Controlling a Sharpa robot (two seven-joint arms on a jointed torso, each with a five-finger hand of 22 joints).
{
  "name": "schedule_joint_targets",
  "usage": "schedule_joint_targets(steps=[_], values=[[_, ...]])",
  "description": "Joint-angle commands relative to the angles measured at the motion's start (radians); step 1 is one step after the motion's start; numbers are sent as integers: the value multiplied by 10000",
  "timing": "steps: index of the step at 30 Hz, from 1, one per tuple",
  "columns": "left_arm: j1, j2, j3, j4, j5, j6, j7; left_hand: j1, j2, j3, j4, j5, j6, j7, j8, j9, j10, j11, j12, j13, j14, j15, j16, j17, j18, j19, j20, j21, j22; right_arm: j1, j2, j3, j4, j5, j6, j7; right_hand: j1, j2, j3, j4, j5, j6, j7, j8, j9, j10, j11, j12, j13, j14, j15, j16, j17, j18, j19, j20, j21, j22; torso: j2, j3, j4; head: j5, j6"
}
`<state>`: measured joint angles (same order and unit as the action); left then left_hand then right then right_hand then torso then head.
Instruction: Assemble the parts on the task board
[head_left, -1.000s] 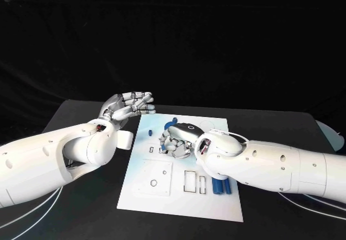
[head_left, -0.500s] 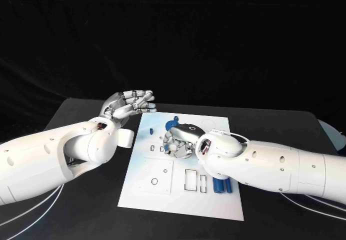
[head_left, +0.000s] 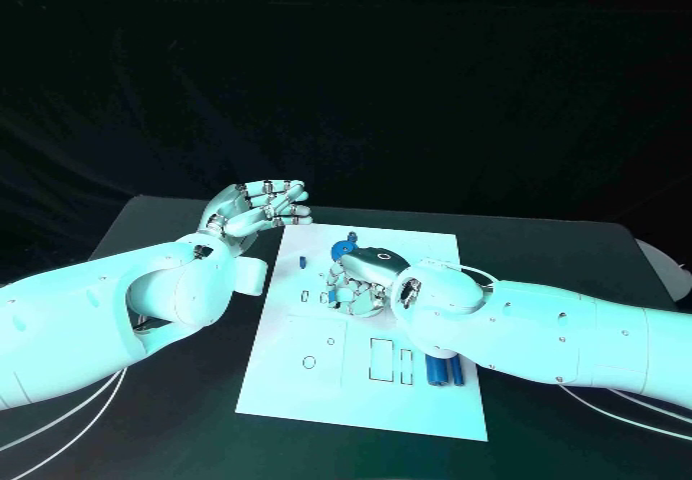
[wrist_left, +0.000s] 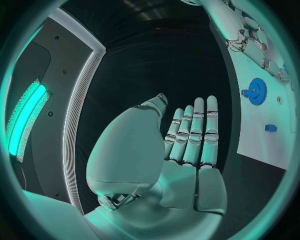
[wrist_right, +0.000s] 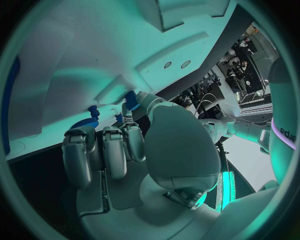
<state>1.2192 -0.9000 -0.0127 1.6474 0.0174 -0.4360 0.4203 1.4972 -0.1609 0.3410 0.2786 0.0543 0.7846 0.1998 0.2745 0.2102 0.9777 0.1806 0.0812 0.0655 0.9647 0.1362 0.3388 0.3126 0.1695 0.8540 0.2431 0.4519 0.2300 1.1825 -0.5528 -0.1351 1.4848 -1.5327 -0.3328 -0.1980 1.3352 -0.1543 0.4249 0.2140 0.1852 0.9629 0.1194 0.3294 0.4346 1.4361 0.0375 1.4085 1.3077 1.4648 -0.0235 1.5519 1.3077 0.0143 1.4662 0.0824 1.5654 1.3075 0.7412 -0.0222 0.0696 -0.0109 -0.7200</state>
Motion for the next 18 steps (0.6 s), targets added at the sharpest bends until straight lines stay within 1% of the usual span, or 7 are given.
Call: schedule_joint_targets(steps=[1,7,8,15,18], values=[[16,6,7,29,-38,160,59,-26,29,38,-37,-30,-34,203,-62,-10,-19,16,-46,10,-49,-10,-42,11,84,-93,-3,32,11,-61,8,-37,-26,-212,268,-250,-96,8,-1,84,-46,47,-54,46,-18,-33,-23,-46,806,936,-72,15,2056,-143,1046,-32,54,2633,-4,0,6,-2,5],[16,-1,7,28,-38,158,60,-31,28,37,-34,-30,-32,211,-66,-13,-12,16,-54,10,-46,-11,-45,25,87,-107,2,45,18,-70,15,-37,-17,-238,291,-312,-186,-40,-41,130,-93,17,-42,43,-13,-36,-13,-52,803,934,-65,13,2050,-143,1046,-29,54,2633,0,0,-4,6,6],[16,-3,7,28,-38,157,60,-31,28,37,-34,-30,-32,211,-66,-13,-12,16,-54,10,-46,-11,-45,25,87,-107,2,45,18,-72,19,-37,-17,-244,292,-323,-225,-73,-63,148,-98,-4,-34,36,-13,-51,-7,-71,785,934,-61,12,2048,-143,1046,-26,54,2633,1,-2,-2,5,8],[16,-6,7,29,-38,154,61,-31,28,37,-34,-30,-32,211,-66,-13,-12,16,-54,10,-46,-11,-45,25,87,-107,2,45,18,-78,36,-37,-15,-275,263,-363,-264,-107,-79,166,-87,-52,-19,16,-19,-86,4,-113,744,929,-55,5,2027,-143,1046,-22,54,2633,4,2,4,-9,27],[16,-6,7,28,-38,154,60,-31,28,37,-34,-30,-32,211,-66,-13,-12,16,-54,10,-46,-11,-45,25,87,-107,2,45,18,-78,34,-37,-14,-280,224,-372,-291,-138,-85,179,-73,-142,12,-29,-34,-121,27,-153,709,925,-39,-3,2007,-143,1046,-12,54,2633,3,2,6,-6,27]])
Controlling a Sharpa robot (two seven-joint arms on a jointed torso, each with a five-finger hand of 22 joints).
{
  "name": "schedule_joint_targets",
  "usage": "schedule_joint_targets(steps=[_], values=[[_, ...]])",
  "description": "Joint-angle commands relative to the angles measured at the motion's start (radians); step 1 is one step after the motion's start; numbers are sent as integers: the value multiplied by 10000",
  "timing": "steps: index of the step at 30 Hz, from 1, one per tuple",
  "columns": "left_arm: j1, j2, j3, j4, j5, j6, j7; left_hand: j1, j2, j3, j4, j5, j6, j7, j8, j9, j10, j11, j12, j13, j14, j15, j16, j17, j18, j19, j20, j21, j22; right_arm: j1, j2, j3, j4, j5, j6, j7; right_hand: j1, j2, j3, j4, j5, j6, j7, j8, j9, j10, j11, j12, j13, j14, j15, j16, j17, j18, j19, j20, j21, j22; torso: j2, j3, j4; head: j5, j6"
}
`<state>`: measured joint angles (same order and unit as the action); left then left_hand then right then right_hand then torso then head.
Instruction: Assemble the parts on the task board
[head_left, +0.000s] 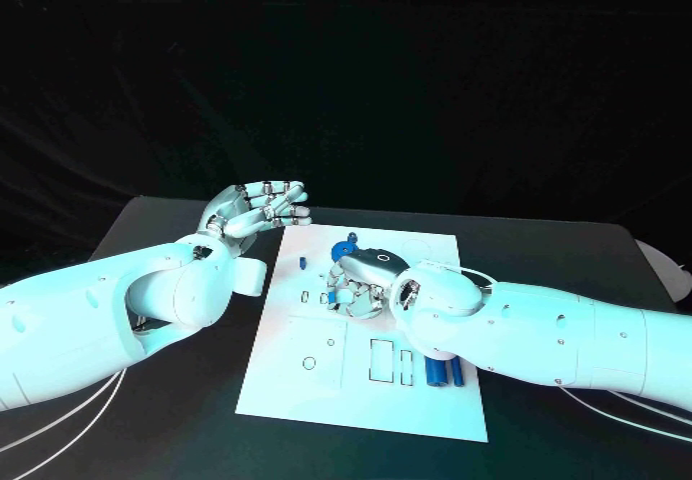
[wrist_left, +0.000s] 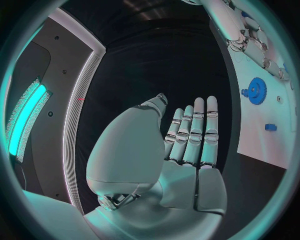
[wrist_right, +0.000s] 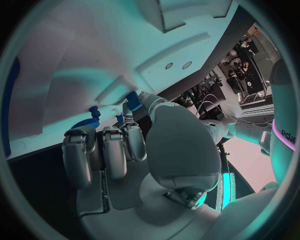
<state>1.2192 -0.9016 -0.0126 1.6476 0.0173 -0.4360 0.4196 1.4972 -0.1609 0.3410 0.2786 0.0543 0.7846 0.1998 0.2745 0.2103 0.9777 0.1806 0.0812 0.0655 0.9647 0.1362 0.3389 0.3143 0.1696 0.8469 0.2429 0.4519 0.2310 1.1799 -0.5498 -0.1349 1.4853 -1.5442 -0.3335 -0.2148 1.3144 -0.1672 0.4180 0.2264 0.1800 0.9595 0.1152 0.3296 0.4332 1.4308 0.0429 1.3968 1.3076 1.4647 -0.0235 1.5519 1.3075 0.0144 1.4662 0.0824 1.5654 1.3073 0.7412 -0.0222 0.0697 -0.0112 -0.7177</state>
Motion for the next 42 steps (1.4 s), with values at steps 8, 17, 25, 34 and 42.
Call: schedule_joint_targets(steps=[8,17,25,34,42], values=[[16,6,7,19,-37,152,62,-31,28,37,-34,-30,-32,211,-66,-14,-12,16,-54,10,-46,-11,-45,9,86,-36,4,46,8,-52,20,-39,-22,-170,95,-251,-259,-190,-100,160,-117,-707,307,-396,-161,-213,192,-167,597,918,141,-14,1982,-144,1046,122,54,2635,-1,1,-1,-2,19],[16,4,7,14,-37,142,57,-30,24,36,-36,-30,-38,216,-74,-17,-15,19,-65,9,-47,-10,-48,19,89,-46,7,57,15,-53,14,-39,0,-173,-29,-266,-395,-336,-241,256,-239,-846,376,-502,-198,-307,270,-236,532,912,219,-22,1959,-144,1046,211,54,2635,3,1,-1,-7,40],[16,3,7,8,-37,155,49,-30,24,36,-36,-30,-38,216,-74,-17,-15,19,-65,9,-47,-10,-48,19,89,-46,7,57,15,-53,-74,-39,133,-225,-355,-260,-579,-471,-542,467,-534,-1019,418,-610,-226,-410,316,-309,461,900,264,-38,1916,-144,1046,269,54,2635,5,5,4,1,41],[16,-16,5,-104,-627,201,-398,-125,-8,-15,12,-33,26,206,-69,-19,276,-54,21,47,162,-86,53,141,124,-4,-13,210,91,-2,-682,2,859,-104,-1772,234,-381,-65,-3060,670,-447,-1659,650,-948,-387,-764,510,-571,167,869,487,-84,1802,-139,1033,432,38,2622,-22,17,-12,36,46],[15,97,4,-575,-2578,825,-2180,-962,-153,-339,93,-34,984,-130,363,186,2277,-644,840,413,2165,-812,1683,1220,145,1112,-622,1561,779,464,-1824,111,1676,1563,-2971,2304,400,346,-3119,621,-212,-1783,699,-1007,-457,-948,574,-727,-12,819,495,-154,1622,-37,781,496,-281,2354,-104,31,-83,104,84]])
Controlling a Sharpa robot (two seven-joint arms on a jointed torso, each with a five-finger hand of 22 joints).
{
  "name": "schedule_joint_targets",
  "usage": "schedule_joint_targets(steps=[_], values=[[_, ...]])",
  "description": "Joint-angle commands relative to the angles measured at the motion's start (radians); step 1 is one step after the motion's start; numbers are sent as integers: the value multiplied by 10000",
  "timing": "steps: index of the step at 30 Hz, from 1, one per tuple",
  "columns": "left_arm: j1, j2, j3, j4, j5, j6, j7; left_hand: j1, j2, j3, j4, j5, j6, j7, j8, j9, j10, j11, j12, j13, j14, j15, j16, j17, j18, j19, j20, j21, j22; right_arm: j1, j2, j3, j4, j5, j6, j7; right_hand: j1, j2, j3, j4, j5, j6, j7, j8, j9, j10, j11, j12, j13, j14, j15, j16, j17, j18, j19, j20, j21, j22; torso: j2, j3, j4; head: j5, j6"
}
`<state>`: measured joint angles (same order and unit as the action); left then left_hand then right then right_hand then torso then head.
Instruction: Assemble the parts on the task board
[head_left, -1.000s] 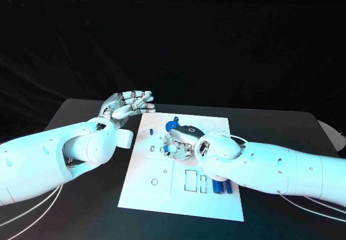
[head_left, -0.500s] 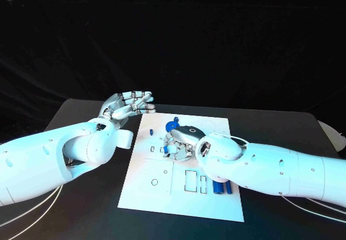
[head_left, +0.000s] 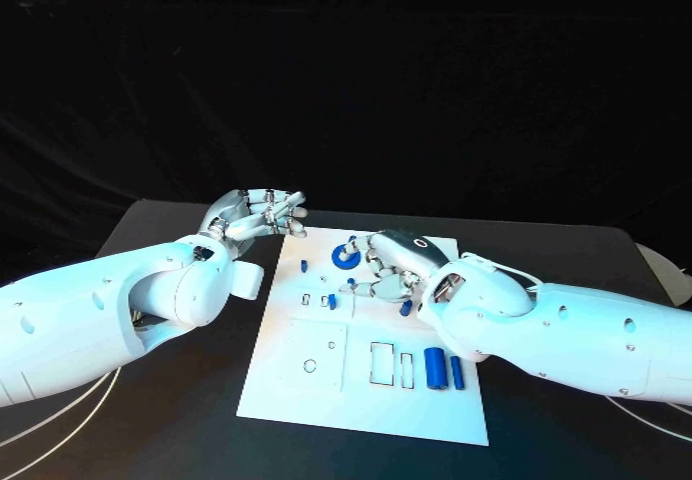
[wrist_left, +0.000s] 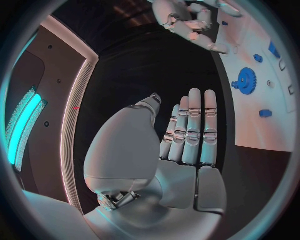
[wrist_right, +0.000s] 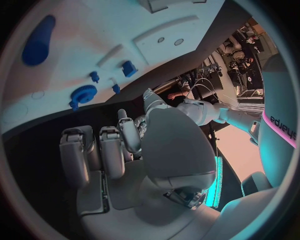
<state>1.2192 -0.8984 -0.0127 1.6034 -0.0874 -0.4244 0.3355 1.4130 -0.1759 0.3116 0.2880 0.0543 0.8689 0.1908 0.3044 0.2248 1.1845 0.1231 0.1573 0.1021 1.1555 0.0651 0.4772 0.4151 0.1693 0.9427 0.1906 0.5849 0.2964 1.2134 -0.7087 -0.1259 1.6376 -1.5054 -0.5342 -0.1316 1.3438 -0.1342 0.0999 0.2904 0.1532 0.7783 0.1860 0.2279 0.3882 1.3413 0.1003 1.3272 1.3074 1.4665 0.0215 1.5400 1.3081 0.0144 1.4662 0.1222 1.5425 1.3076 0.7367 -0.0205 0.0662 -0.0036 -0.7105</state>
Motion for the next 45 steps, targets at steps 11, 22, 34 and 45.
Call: schedule_joint_targets(steps=[11,22,34,45], values=[[37,271,9,-562,-5353,3026,-5164,-2341,496,-899,187,158,642,-746,1381,1019,1139,-851,4030,3151,3163,-901,8441,8002,-348,2516,-1097,5525,5147,917,-1998,53,535,4086,-622,2046,316,179,191,-10,518,503,-152,331,74,-46,-124,-28,-25,788,-56,-64,1572,-9,716,23,-146,2281,-299,86,-162,224,-114],[436,850,7,-850,-8088,4514,-7646,-2813,794,-1713,63,-37,185,-1027,3258,2539,696,-1074,9314,8348,3816,-1083,10256,10471,-853,3659,-1232,8018,8703,1050,-2642,51,521,4418,-410,1768,245,206,185,3,575,580,-183,398,89,-26,-153,-20,-25,787,-82,-70,1562,-17,737,-3,-122,2302,-439,160,-182,351,-227],[669,1788,-15,-1402,-8975,5243,-8723,-2955,930,-2103,73,-38,118,-1103,3707,2985,653,-1132,9534,8587,3843,-1130,10306,10564,-883,3696,-1257,8167,8926,1061,-2687,38,424,4432,-279,1490,220,214,187,-2,659,609,-201,433,94,-17,-171,-20,-30,784,-100,-78,1545,-16,736,-20,-126,2300,-429,156,-172,402,-269],[722,2308,-94,-1885,-9240,5761,-8973,-2955,1015,-2190,68,-35,47,-1112,3809,3118,584,-1139,9506,8553,3833,-1137,10289,10543,-893,3710,-1260,8207,8994,1061,-2683,30,381,4386,-212,1352,207,207,202,-8,844,613,-218,467,94,-19,-192,-35,-50,779,-122,-90,1521,-11,724,-46,-146,2286,-429,154,-159,412,-309]])
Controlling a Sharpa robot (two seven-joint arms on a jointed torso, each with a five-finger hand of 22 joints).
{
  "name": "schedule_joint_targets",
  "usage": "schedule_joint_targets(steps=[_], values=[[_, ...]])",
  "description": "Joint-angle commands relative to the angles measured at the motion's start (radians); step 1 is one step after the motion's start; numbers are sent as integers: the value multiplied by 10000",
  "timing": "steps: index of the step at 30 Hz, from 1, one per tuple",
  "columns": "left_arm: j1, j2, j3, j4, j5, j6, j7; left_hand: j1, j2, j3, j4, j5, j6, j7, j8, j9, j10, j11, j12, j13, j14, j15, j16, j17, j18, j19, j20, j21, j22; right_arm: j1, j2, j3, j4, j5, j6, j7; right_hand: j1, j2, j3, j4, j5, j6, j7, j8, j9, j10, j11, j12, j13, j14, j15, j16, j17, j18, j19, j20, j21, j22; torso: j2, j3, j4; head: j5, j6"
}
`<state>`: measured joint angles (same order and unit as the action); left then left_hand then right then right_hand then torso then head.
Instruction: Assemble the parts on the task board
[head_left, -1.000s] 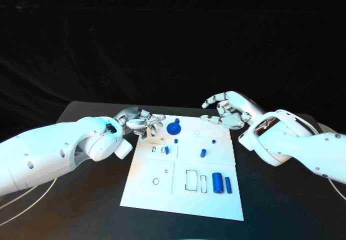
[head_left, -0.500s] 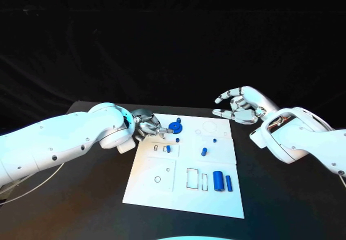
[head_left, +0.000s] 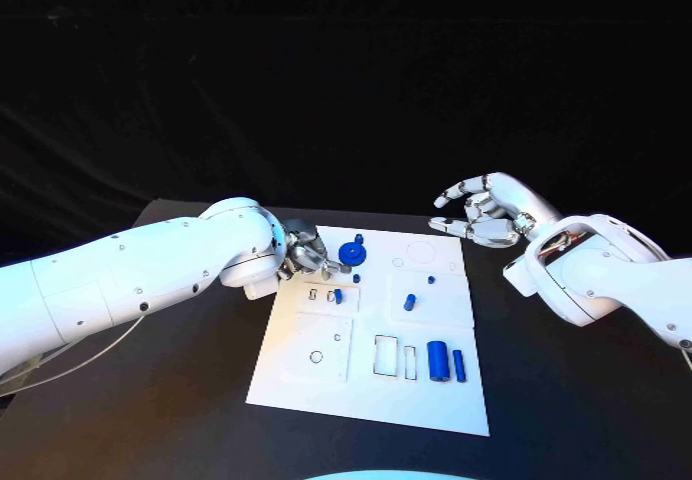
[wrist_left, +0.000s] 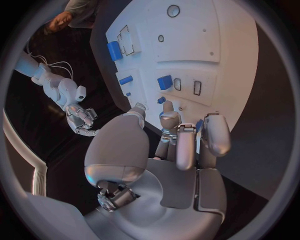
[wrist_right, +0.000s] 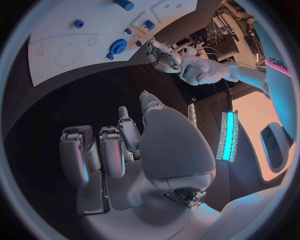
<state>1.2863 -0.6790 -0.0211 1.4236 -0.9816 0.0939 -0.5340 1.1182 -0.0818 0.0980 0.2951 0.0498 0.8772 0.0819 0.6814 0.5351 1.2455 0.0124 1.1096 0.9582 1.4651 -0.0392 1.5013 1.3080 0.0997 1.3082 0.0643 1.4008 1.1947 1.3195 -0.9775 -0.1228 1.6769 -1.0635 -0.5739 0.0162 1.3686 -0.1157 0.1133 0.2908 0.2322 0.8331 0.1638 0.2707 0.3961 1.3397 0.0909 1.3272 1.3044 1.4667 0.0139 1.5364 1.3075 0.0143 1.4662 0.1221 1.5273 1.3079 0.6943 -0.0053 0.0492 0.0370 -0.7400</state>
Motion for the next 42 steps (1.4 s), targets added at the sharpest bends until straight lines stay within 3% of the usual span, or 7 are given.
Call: schedule_joint_targets(steps=[1,22,30,42], values=[[52,135,-14,-106,-300,597,-281,5,98,-68,-3,9,-56,-22,60,45,-37,-32,-17,-5,737,-93,50,1620,-198,56,3,55,22,0,7,-2,-14,-34,187,-131,-41,22,67,-12,53,65,4,38,15,-4,-98,-35,-21,777,-46,-54,1527,-10,724,-45,6,2283,-2,2,10,7,-20],[46,707,-197,-723,-259,1028,-263,111,195,-105,-10,12,-160,-14,133,170,-125,-23,-57,-45,723,-84,32,1603,-199,31,10,72,42,-7,88,-10,-73,-90,258,-249,-45,27,76,-10,112,62,0,46,14,6,-101,-29,-16,787,-51,-41,1564,-26,762,-51,56,2324,3,-9,0,38,-63],[39,782,-284,-835,-217,1086,-244,129,209,-109,-9,11,-174,-12,143,189,-137,-21,-61,-50,726,-82,40,1616,-200,30,12,77,50,-15,128,-13,-104,-92,263,-249,-44,31,82,-11,137,63,-2,51,14,9,-104,-27,-15,784,-53,-45,1554,-25,760,-54,53,2321,2,1,-1,45,-75],[35,819,-309,-847,-168,1275,-220,198,248,-108,-14,14,-211,-8,169,236,-155,-17,-56,-41,727,-76,47,1629,-200,16,19,83,56,-26,164,-19,-133,-92,273,-252,-44,31,82,-11,137,63,-2,51,14,9,-104,-27,-15,784,-53,-45,1554,-25,760,-54,53,2321,3,-1,-6,66,-87]])
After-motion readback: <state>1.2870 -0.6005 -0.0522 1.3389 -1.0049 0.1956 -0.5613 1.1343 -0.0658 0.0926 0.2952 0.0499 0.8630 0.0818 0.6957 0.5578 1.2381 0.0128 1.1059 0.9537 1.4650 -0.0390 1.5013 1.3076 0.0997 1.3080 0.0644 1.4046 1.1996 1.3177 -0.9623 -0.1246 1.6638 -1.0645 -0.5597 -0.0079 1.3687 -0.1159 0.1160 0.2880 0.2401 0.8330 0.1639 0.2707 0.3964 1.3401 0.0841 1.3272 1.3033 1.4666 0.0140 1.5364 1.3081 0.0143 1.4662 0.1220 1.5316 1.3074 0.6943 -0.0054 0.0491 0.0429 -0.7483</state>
